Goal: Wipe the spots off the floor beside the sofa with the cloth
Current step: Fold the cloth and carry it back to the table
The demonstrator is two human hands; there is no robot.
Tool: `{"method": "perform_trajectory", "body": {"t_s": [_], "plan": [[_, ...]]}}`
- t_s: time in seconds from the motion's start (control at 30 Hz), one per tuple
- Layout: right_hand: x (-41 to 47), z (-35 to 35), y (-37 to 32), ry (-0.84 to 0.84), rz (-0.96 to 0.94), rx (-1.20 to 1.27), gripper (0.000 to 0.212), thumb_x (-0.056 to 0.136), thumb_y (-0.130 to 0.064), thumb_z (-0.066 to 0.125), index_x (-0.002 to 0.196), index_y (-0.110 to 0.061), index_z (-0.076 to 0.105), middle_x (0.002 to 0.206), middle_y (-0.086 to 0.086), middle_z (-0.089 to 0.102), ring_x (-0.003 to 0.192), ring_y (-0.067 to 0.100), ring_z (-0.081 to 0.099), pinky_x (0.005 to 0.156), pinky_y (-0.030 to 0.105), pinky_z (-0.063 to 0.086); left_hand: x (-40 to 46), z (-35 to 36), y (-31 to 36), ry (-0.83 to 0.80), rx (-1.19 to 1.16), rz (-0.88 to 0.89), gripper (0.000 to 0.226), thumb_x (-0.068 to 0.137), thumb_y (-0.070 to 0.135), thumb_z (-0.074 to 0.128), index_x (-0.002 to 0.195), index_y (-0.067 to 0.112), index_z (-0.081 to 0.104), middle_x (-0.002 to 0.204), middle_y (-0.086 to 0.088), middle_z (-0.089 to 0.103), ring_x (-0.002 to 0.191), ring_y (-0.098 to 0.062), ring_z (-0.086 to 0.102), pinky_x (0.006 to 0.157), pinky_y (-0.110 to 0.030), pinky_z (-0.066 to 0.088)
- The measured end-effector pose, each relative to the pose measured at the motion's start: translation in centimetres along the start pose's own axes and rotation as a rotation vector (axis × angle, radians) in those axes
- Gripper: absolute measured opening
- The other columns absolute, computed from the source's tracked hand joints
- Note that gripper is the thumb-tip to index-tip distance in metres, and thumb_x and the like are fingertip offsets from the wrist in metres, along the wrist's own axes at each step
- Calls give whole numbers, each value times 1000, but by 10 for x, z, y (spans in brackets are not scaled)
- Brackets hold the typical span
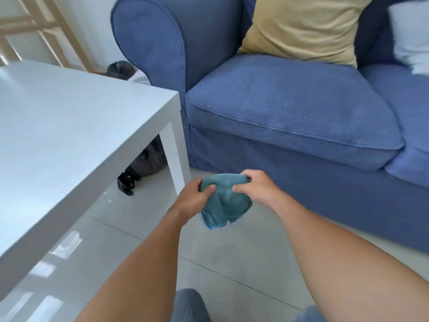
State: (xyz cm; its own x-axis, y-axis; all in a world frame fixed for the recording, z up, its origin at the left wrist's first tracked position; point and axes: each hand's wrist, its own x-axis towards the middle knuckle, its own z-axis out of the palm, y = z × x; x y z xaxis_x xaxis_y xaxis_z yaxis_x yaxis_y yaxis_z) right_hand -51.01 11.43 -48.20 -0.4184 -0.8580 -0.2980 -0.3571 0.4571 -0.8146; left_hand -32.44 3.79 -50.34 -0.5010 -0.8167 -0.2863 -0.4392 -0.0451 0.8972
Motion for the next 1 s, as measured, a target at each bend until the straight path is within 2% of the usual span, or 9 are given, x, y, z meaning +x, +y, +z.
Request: {"method": "perform_trajectory", "body": {"t_s": [0.17,0.3,0.4,0.63,0.73,0.8,0.9,0.97,1.0], "plan": [[-19,-26,-57,-16,-87,144,13,82,-13,74,93,-13,69,92,6,75,83,20,72,73,39,62,-22,-28,64,43,-10,55,33,90,47,62,112,24,60,107,-1,72,95,-21,72,78,-50,62],[-26,-44,-99,11,-168,249,20,85,-9,73,105,-11,68,103,9,76,94,24,74,77,40,61,-30,-55,110,44,31,103,41,82,40,75,115,24,55,109,1,70,98,-18,70,79,-43,60],[-25,-44,-135,-3,-217,325,25,85,-4,73,109,-5,68,107,11,74,97,26,73,86,42,59,-40,-83,137,128,31,117,39,84,27,75,116,20,54,108,-1,68,97,-18,68,82,-42,59],[-18,9,-238,-243,-254,411,26,82,1,75,107,-1,68,97,16,75,76,23,74,69,35,63,-83,-174,158,427,-142,56,24,84,12,72,103,17,57,105,-10,68,94,-24,69,87,-46,60],[-18,50,-286,-384,-254,369,23,81,4,75,103,2,68,89,16,74,64,19,72,63,32,63,-112,-225,147,505,-157,-30,27,85,13,72,109,10,62,107,-13,69,98,-27,69,89,-46,60],[-19,80,-313,-460,-252,321,28,81,6,74,107,7,65,96,21,73,74,25,74,76,39,63,-130,-254,135,551,-166,-86,24,84,11,71,107,5,65,108,-17,70,98,-29,69,88,-44,59],[-27,129,-345,-565,-260,224,26,79,9,74,104,7,66,113,29,69,103,39,69,94,54,55,-155,-287,110,660,-176,-174,20,84,8,69,102,0,66,103,-20,69,84,-26,65,72,-36,59],[-30,158,-355,-561,-271,155,19,79,7,76,93,-2,67,111,24,69,107,38,67,95,51,55,-168,-299,96,699,-181,-226,16,85,5,67,99,-2,65,96,-18,66,78,-24,63,65,-33,55],[-30,172,-357,-549,-277,117,23,78,4,78,97,-3,68,110,20,68,108,36,66,96,49,55,-173,-304,90,708,-177,-248,11,85,4,66,95,-1,64,94,-17,65,77,-24,62,64,-32,54]]}}
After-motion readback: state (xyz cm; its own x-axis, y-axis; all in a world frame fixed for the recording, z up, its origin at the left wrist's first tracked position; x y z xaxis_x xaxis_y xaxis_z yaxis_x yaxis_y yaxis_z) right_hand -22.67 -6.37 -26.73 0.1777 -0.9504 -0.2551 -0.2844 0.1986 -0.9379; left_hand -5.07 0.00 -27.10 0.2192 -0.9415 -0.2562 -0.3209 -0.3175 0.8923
